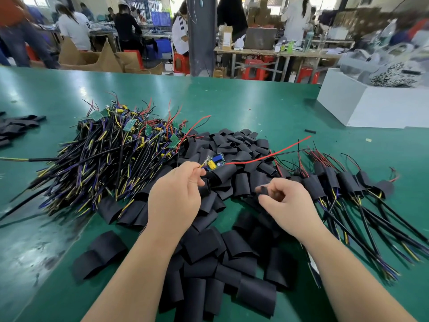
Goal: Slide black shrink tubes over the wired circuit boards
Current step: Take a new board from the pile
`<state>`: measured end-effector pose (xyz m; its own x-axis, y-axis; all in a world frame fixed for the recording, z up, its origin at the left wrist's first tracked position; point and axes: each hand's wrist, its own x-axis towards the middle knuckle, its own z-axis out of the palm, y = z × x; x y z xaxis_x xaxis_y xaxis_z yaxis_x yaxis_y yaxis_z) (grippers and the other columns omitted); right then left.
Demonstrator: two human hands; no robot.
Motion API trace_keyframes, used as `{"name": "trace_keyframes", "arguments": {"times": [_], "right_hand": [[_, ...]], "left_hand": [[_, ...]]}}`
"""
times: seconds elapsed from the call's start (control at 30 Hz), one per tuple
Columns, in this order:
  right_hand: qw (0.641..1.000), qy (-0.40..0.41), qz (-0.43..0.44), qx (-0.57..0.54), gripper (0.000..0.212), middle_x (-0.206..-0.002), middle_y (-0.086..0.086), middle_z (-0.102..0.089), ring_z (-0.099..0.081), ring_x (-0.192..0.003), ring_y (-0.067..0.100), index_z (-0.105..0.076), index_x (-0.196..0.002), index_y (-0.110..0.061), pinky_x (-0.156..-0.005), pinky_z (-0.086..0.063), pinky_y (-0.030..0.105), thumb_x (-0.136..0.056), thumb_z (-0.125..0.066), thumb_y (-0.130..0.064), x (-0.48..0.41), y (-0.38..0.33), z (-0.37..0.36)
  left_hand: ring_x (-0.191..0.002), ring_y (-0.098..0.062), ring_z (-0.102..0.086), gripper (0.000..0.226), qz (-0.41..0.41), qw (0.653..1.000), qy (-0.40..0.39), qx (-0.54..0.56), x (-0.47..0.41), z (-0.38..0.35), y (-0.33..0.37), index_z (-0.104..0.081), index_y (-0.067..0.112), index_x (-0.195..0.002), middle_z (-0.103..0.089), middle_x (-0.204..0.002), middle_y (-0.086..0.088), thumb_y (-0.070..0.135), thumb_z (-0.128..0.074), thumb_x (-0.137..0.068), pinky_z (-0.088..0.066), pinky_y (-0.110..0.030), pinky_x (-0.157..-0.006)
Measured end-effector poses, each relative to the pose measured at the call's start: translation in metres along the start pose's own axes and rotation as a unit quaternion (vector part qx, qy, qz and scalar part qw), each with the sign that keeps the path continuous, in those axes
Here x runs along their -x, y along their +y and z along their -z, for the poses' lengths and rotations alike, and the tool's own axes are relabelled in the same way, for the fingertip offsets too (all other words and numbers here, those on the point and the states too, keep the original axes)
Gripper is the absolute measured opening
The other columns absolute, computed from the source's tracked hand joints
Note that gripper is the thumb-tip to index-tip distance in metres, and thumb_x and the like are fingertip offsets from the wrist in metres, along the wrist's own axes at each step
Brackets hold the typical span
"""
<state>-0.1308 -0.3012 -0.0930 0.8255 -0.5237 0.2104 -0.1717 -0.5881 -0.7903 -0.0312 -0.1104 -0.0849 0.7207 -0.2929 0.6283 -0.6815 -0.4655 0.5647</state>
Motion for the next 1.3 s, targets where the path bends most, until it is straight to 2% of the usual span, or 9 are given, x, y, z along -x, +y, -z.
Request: {"name": "trace_keyframes", "arguments": {"times": [0.07,0.13,0.23,0.33,0.43,0.6,0.93,1.07,1.3], "right_hand": [[0.997,-0.021,-0.020,-0.078,0.047,-0.068,0.014,-0.062,-0.063,-0.074,0.032,-0.034,-0.049,-0.019,-0.056,-0.032,0.025,-0.077,-0.068,-0.001,-0.001,-0.003,0.001],[0.967,-0.049,-0.049,-0.246,0.048,-0.075,0.002,-0.071,-0.056,-0.060,0.019,-0.041,-0.045,-0.020,-0.051,-0.035,0.021,-0.077,-0.070,0.002,-0.001,-0.009,0.005],[0.889,-0.041,-0.070,-0.450,0.031,-0.088,0.003,-0.073,-0.064,-0.068,0.012,-0.048,-0.049,-0.022,-0.059,-0.045,0.021,-0.065,-0.075,-0.015,-0.003,-0.011,0.017],[0.801,0.013,-0.080,-0.593,0.012,-0.093,0.003,-0.072,-0.071,-0.084,0.019,-0.056,-0.077,-0.023,-0.070,-0.054,0.022,-0.072,-0.066,-0.017,-0.007,-0.011,0.028],[0.717,0.060,-0.113,-0.685,0.023,-0.088,-0.001,-0.072,-0.070,-0.082,0.008,-0.067,-0.095,-0.017,-0.066,-0.054,0.015,-0.075,-0.060,-0.027,-0.008,-0.013,0.034],[0.661,0.089,-0.142,-0.731,0.026,-0.091,0.005,-0.074,-0.071,-0.077,0.006,-0.071,-0.087,-0.010,-0.058,-0.054,0.013,-0.071,-0.063,-0.030,-0.009,-0.018,0.035],[0.665,0.089,-0.129,-0.730,0.022,-0.084,-0.001,-0.074,-0.071,-0.080,0.003,-0.077,-0.062,-0.013,-0.065,-0.054,0.011,-0.069,-0.066,-0.031,-0.009,-0.019,0.036],[0.667,0.090,-0.113,-0.731,0.021,-0.079,-0.003,-0.072,-0.071,-0.080,0.004,-0.074,-0.079,-0.013,-0.062,-0.053,0.011,-0.071,-0.066,-0.032,-0.008,-0.017,0.038],[0.752,0.071,-0.029,-0.655,0.036,-0.101,-0.002,-0.073,-0.061,-0.074,0.007,-0.060,-0.114,-0.015,-0.068,-0.049,0.016,-0.078,-0.061,-0.018,-0.009,-0.008,0.041]], "left_hand": [[-0.055,-0.005,-0.046,0.029,0.000,1.000,-0.003,0.008,0.000,0.000,-0.001,-0.068,0.013,-0.094,-0.063,-0.071,0.012,0.023,-0.040,-0.094,-0.037,-0.025,-0.056],[-0.054,0.000,-0.046,0.029,0.001,1.000,-0.004,0.016,0.000,0.000,-0.003,-0.067,0.013,-0.092,-0.063,-0.070,0.012,0.023,-0.041,-0.094,-0.035,-0.022,-0.054],[-0.052,0.001,-0.048,0.028,0.005,1.000,-0.009,0.020,0.000,-0.001,-0.005,-0.067,0.016,-0.089,-0.063,-0.067,0.013,0.023,-0.040,-0.094,-0.031,-0.013,-0.053],[-0.056,0.000,-0.052,0.027,0.005,1.000,-0.015,0.024,0.000,-0.003,-0.005,-0.066,0.017,-0.087,-0.062,-0.066,0.015,0.023,-0.041,-0.094,-0.035,-0.012,-0.053],[-0.059,-0.003,-0.056,0.026,0.002,1.000,-0.019,0.024,0.000,-0.004,-0.005,-0.065,0.018,-0.086,-0.061,-0.065,0.016,0.023,-0.041,-0.094,-0.040,-0.017,-0.055],[-0.059,-0.005,-0.057,0.026,-0.008,1.000,-0.019,0.022,0.000,-0.003,-0.006,-0.066,0.017,-0.085,-0.062,-0.064,0.014,0.022,-0.042,-0.094,-0.043,-0.021,-0.055],[-0.062,-0.012,-0.062,0.024,-0.024,0.999,-0.041,0.000,0.001,-0.003,-0.004,-0.067,0.015,-0.086,-0.065,-0.066,0.011,0.020,-0.045,-0.092,-0.051,-0.034,-0.059],[-0.062,-0.014,-0.062,0.024,-0.042,0.998,-0.053,-0.021,0.001,-0.003,-0.004,-0.068,0.015,-0.086,-0.067,-0.068,0.010,0.021,-0.046,-0.093,-0.051,-0.037,-0.056],[-0.060,-0.012,-0.058,0.026,-0.032,0.995,-0.075,-0.051,0.001,-0.001,-0.005,-0.067,0.020,-0.084,-0.064,-0.066,0.012,0.024,-0.043,-0.092,-0.048,-0.035,-0.053]]}}
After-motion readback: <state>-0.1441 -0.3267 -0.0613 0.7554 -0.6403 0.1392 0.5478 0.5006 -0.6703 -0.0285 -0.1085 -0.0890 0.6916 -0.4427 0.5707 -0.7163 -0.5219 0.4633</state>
